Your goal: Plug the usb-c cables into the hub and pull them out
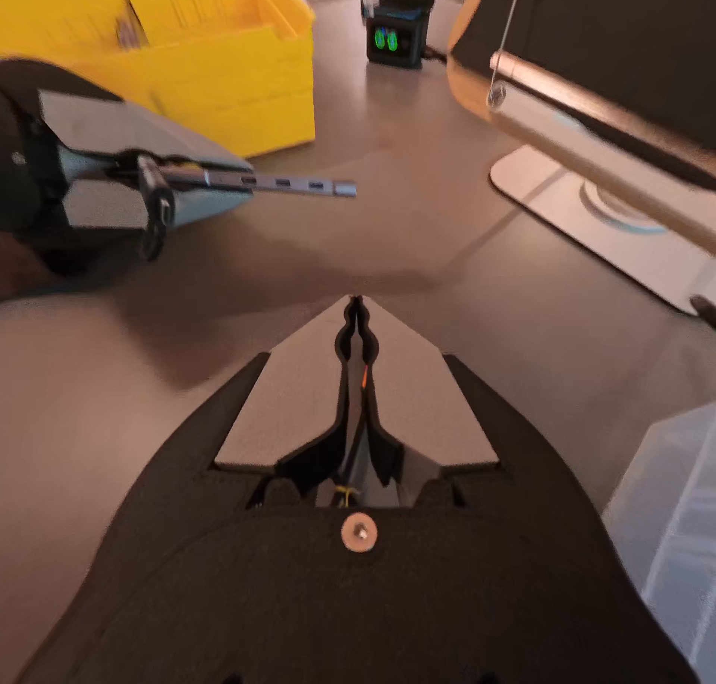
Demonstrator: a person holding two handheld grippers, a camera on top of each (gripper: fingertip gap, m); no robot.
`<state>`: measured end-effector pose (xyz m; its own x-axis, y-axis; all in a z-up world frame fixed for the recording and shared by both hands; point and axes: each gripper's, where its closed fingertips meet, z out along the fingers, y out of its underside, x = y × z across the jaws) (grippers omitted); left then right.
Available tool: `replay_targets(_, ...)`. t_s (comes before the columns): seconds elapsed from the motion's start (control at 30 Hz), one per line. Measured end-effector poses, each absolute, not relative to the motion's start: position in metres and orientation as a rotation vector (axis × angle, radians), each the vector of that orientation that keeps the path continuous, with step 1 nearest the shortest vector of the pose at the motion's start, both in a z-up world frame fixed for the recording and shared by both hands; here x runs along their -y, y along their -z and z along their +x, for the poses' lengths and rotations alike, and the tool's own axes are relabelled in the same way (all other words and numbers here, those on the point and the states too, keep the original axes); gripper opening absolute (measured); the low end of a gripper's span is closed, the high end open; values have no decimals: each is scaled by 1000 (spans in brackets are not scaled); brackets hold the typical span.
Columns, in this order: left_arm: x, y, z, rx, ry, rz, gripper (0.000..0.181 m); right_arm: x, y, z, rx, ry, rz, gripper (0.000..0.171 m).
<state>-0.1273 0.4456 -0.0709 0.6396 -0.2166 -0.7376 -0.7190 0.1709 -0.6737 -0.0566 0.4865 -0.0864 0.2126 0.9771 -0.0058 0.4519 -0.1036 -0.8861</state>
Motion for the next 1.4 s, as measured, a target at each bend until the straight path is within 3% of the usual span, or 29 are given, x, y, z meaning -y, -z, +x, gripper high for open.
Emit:
replay_targets(0.17, -445, 77, -136, -911, -515, -1379, 7, -502, 128, -32, 1385, -535, -1828, 0)
replay_targets(0.9, -446, 84, -123, -988, -598, -1347, 7, -485, 159, -22, 1453, -549, -1950, 9)
replay_targets(1.2, -444, 93, -113, -1105, -697, -1276, 6, -463, 117, -41, 1476, -741, -1748, 4)
replay_targets(1.4, -446, 107, -100, -1258, -888, -1194, 7, -450, 117, -51, 1565, -618, -1654, 4)
